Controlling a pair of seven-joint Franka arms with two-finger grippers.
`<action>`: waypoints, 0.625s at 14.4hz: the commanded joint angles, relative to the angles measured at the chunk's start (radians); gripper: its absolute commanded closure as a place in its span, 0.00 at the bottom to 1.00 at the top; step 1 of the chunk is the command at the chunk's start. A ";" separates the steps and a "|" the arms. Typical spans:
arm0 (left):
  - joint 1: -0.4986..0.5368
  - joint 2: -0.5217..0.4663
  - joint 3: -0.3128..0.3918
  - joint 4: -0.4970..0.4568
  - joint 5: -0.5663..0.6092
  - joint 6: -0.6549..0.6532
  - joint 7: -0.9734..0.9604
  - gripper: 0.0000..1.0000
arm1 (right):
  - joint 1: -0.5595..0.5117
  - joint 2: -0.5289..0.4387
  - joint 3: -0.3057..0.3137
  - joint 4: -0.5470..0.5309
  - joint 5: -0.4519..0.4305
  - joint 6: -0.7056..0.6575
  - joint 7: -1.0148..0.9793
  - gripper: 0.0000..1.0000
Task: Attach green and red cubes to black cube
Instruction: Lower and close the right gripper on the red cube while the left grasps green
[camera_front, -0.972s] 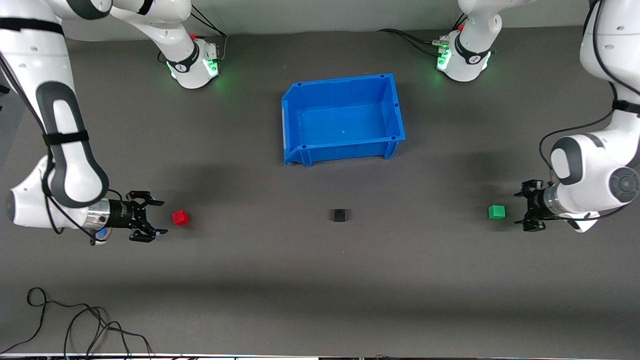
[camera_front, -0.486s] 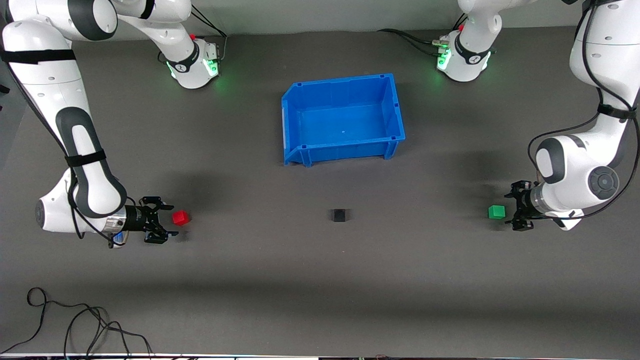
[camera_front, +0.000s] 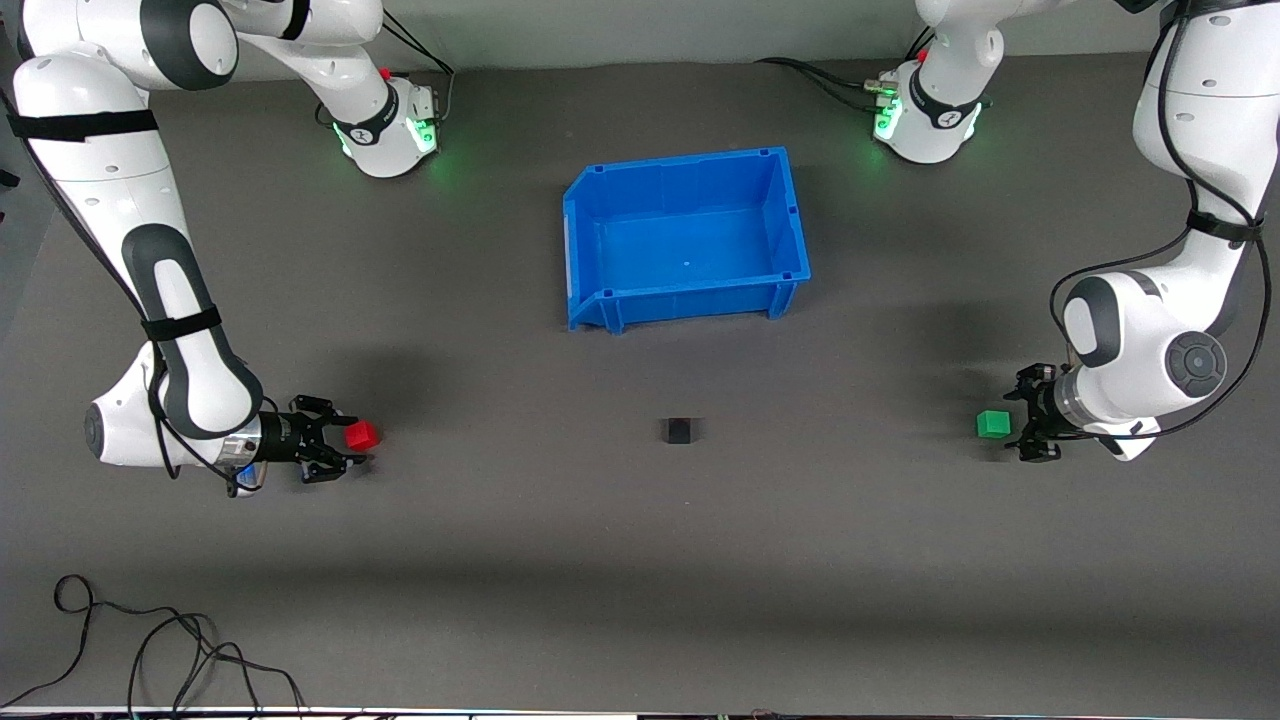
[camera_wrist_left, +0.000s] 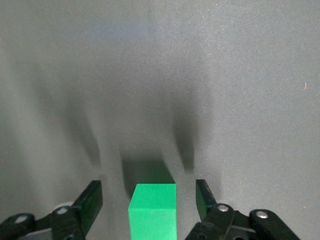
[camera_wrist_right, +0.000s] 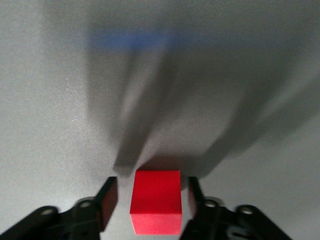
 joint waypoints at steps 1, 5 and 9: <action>-0.010 0.009 0.007 -0.017 -0.007 0.043 0.001 0.17 | 0.002 0.006 -0.001 0.025 0.029 -0.007 -0.026 0.70; -0.021 0.007 0.005 -0.017 -0.007 0.041 0.002 0.34 | 0.001 -0.010 -0.001 0.048 0.031 -0.021 -0.014 0.75; -0.024 0.001 0.005 -0.020 -0.007 0.028 0.002 0.77 | 0.005 -0.013 -0.003 0.145 0.029 -0.148 0.079 0.75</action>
